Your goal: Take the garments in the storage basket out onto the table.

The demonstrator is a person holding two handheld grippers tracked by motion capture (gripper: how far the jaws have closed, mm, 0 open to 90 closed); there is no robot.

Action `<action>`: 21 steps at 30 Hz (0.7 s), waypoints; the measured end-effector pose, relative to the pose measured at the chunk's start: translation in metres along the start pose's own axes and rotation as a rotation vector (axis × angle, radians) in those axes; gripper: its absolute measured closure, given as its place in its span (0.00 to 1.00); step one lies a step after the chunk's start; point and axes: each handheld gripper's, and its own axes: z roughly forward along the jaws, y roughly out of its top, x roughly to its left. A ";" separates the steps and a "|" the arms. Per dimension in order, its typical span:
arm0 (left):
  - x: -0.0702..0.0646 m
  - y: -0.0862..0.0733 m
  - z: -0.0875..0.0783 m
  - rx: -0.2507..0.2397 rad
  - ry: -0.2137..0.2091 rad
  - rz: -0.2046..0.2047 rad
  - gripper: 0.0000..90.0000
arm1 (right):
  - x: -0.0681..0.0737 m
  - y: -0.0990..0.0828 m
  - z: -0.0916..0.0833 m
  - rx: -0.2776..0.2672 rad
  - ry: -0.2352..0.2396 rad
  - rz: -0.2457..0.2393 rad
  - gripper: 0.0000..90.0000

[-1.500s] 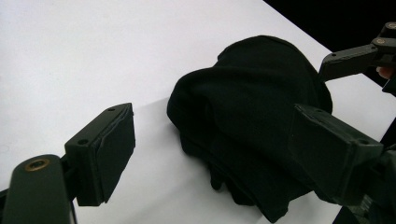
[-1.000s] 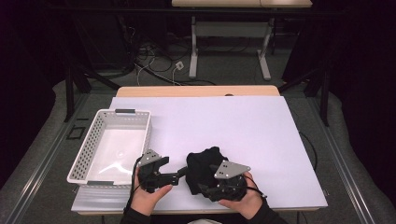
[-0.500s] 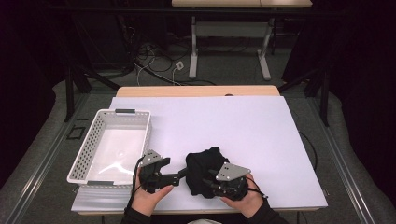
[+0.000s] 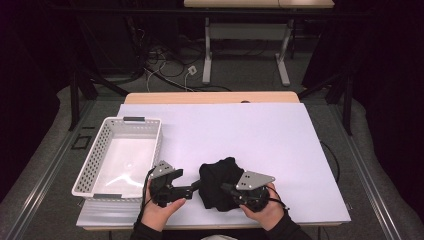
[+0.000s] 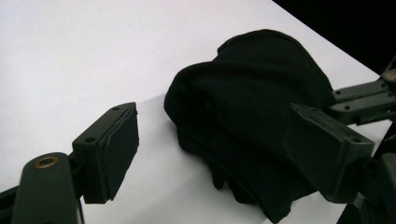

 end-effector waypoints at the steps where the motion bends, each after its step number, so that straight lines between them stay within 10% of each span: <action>1: 0.000 0.000 -0.001 -0.003 0.000 0.000 0.21 | -0.001 0.002 -0.001 -0.011 0.005 0.011 1.00; 21: 0.000 0.003 -0.003 -0.017 0.005 0.009 0.23 | -0.037 0.053 -0.010 -0.170 -0.069 0.026 1.00</action>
